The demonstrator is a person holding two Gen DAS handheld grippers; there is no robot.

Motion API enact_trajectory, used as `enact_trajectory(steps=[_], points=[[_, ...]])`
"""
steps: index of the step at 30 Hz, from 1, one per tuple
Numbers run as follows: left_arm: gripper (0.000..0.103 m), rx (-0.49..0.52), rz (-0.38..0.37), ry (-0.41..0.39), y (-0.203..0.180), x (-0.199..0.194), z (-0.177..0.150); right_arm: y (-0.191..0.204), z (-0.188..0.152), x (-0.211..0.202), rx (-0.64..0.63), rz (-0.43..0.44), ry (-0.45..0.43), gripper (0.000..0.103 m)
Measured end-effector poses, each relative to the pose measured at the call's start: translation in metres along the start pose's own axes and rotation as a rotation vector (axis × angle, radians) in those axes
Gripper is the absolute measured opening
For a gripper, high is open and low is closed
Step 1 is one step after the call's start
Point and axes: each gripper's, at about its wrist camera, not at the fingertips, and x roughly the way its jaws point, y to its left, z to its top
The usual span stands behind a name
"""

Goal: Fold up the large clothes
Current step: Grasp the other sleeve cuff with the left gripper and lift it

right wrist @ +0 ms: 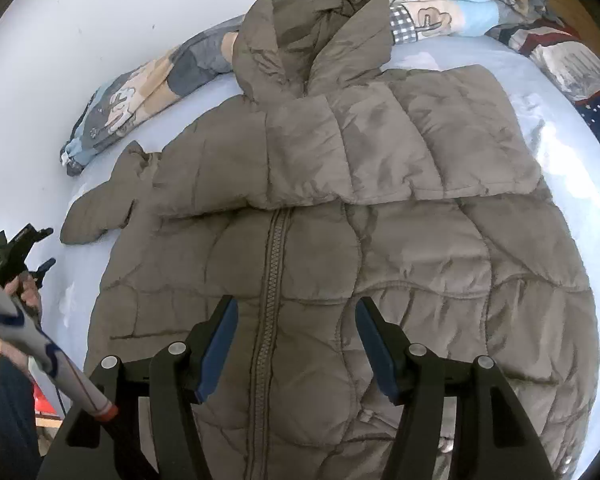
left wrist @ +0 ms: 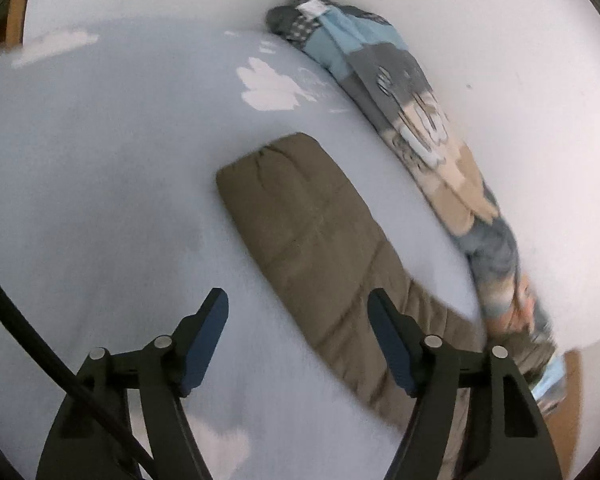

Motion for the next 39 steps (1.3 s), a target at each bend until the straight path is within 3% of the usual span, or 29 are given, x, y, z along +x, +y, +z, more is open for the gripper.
enact_trajectory(steps=[2,10,12,13,14,18,23,31,39], points=[[0.059,-0.061,-0.032,0.014,0.012,0.015,0.011,0.001,0.000,0.004,-0.003,-0.001,0.010,0.066],[0.058,-0.137,-0.091,-0.021,0.032,0.060,0.025,-0.001,0.001,0.014,-0.004,-0.015,0.030,0.066],[0.043,-0.130,-0.101,-0.053,0.027,0.060,0.025,-0.005,0.001,0.016,0.007,-0.017,0.032,0.066],[0.024,-0.129,-0.100,-0.058,0.026,0.062,0.027,-0.007,0.002,0.017,0.013,-0.015,0.034,0.066],[0.019,-0.126,-0.100,-0.072,0.023,0.059,0.027,-0.008,0.003,0.018,0.019,-0.018,0.035,0.066],[0.016,-0.058,-0.093,-0.137,-0.001,0.037,0.030,-0.017,0.004,0.015,0.049,-0.024,0.025,0.066],[0.015,0.071,-0.145,-0.224,-0.059,-0.018,0.027,-0.027,0.008,-0.003,0.096,-0.028,-0.039,0.066],[0.015,0.256,-0.252,-0.289,-0.163,-0.105,-0.004,-0.054,0.017,-0.035,0.194,-0.037,-0.140,0.066],[0.015,0.438,-0.354,-0.260,-0.270,-0.157,-0.062,-0.080,0.028,-0.073,0.255,-0.039,-0.250,0.066]])
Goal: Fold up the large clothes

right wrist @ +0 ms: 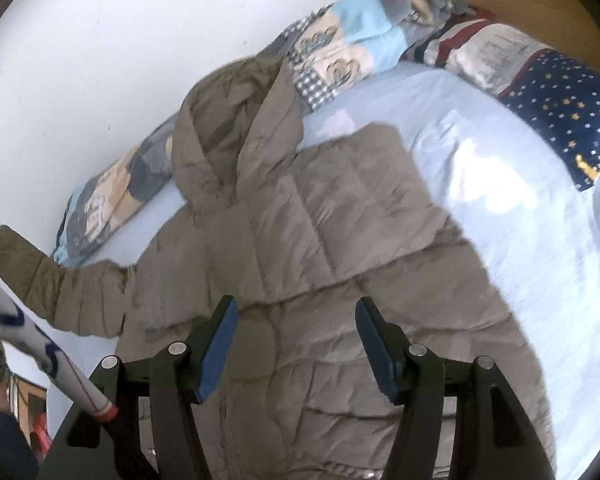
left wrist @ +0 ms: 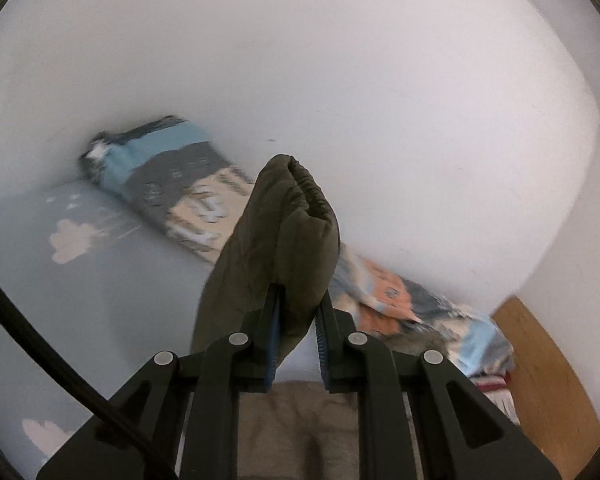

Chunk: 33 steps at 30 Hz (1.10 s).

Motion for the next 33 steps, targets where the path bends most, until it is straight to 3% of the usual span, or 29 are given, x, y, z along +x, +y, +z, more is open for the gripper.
enact_trajectory(steps=[6,14,20,28,33], points=[[0.015,0.086,-0.079,0.069,-0.081,0.004,-0.033,-0.022,0.015,-0.022,0.064,0.012,-0.059,0.066],[0.015,0.157,-0.181,0.245,-0.181,0.031,-0.125,-0.044,0.026,-0.045,0.101,0.015,-0.114,0.066],[0.015,0.218,-0.213,0.373,-0.242,0.065,-0.202,-0.061,0.029,-0.059,0.124,0.023,-0.123,0.066],[0.015,0.318,-0.127,0.579,-0.259,0.122,-0.334,-0.078,0.033,-0.070,0.157,0.033,-0.139,0.066],[0.020,0.373,-0.065,0.710,-0.248,0.147,-0.383,-0.081,0.036,-0.070,0.170,0.041,-0.136,0.066]])
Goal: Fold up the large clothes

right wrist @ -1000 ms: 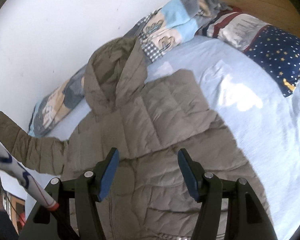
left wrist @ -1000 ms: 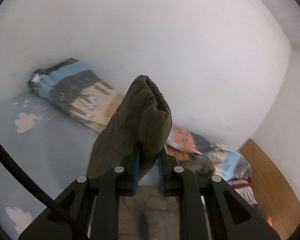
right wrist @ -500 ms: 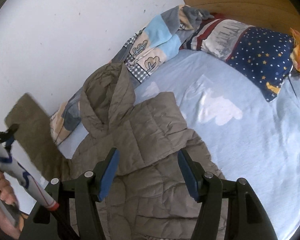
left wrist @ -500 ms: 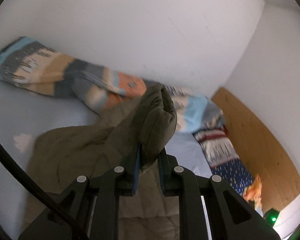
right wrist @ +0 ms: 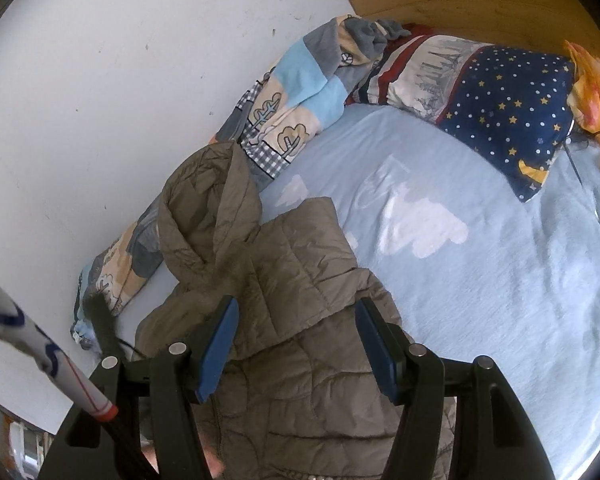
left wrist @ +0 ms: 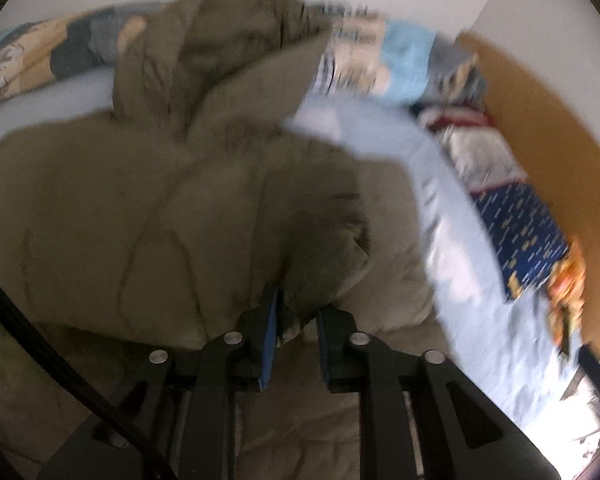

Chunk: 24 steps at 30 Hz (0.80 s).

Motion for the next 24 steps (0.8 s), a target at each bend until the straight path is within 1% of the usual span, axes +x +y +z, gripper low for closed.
enact_trajectory(steps=[1,2,3,4,5,7,9,10,11,14,15,16,19,20,21,23,24], points=[[0.021,0.017,0.009,0.023,0.000,0.003,-0.001,0.000,0.000,0.001,0.001,0.002,0.002,0.066],[0.028,0.047,0.010,0.035,-0.002,0.000,-0.003,0.000,0.000,0.002,0.001,0.005,0.005,0.066],[0.035,0.061,-0.004,0.040,-0.001,-0.005,-0.001,0.000,0.001,0.003,0.002,0.008,0.006,0.066],[0.049,0.070,-0.043,0.038,-0.001,-0.016,-0.002,0.001,0.001,0.003,0.004,0.010,0.007,0.066],[0.054,0.076,-0.074,0.024,-0.002,-0.029,-0.003,0.001,0.001,0.004,0.009,0.014,0.007,0.066],[0.054,0.100,-0.100,-0.012,0.001,-0.053,-0.004,0.000,0.001,0.008,0.025,0.022,0.013,0.066],[0.056,0.101,-0.115,-0.059,0.013,-0.083,-0.006,-0.001,0.000,0.015,0.044,0.032,0.031,0.066],[0.060,0.090,-0.114,-0.086,0.024,-0.095,-0.007,-0.002,-0.002,0.020,0.057,0.039,0.047,0.066],[0.063,0.069,-0.092,-0.107,0.039,-0.106,-0.004,-0.002,-0.005,0.025,0.066,0.048,0.064,0.066],[0.064,-0.007,-0.011,-0.168,0.099,-0.132,-0.004,-0.003,-0.016,0.050,0.101,0.089,0.148,0.066],[0.064,-0.032,0.022,-0.180,0.116,-0.134,-0.003,-0.004,-0.020,0.058,0.117,0.100,0.170,0.066],[0.064,-0.067,0.075,-0.199,0.144,-0.137,-0.002,-0.004,-0.023,0.066,0.127,0.109,0.190,0.066],[0.064,-0.171,0.144,-0.250,0.199,-0.137,-0.001,-0.002,-0.030,0.091,0.150,0.120,0.227,0.065],[0.064,-0.220,0.170,-0.246,0.219,-0.132,0.002,-0.002,-0.032,0.100,0.157,0.119,0.238,0.065],[0.064,-0.277,0.167,-0.226,0.237,-0.127,0.006,-0.002,-0.034,0.110,0.165,0.127,0.250,0.064],[0.064,-0.319,0.133,-0.234,0.255,-0.121,0.011,-0.002,-0.036,0.126,0.187,0.123,0.261,0.064],[0.064,-0.323,0.148,-0.229,0.259,-0.118,0.015,-0.001,-0.037,0.135,0.195,0.124,0.266,0.062]])
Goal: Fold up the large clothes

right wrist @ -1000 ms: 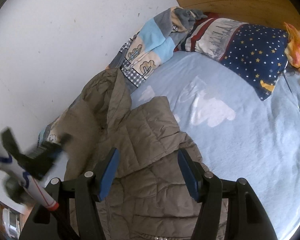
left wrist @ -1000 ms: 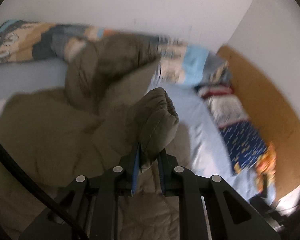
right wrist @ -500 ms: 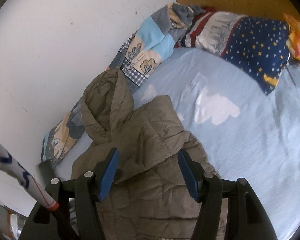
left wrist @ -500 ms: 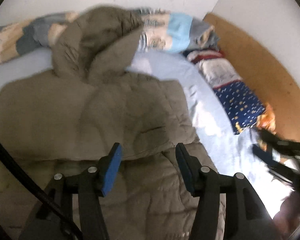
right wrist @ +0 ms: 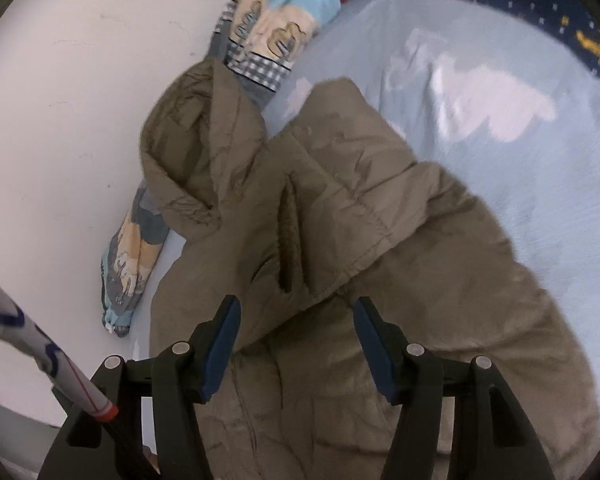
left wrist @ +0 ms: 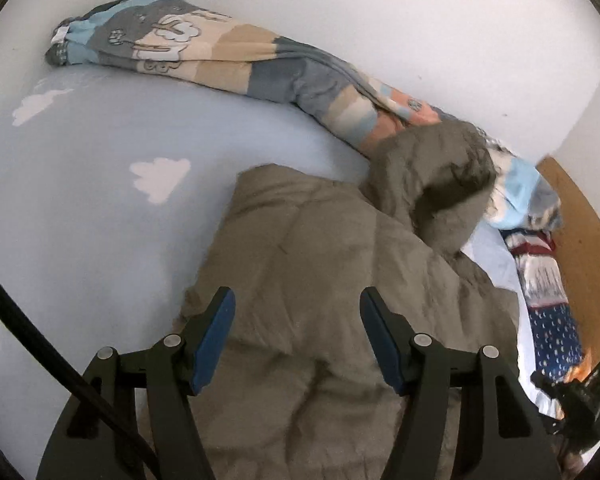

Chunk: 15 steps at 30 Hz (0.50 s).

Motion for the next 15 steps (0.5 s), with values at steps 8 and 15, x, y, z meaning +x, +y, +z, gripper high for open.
enact_trajectory(steps=[8,15], points=[[0.065,0.120,0.126,0.081,-0.003,0.044,-0.006,0.014,0.002,0.048,-0.015,-0.034,0.024,0.022],[0.071,0.185,0.235,0.159,-0.005,0.055,-0.020,0.032,-0.010,0.060,-0.202,-0.305,0.014,0.024]])
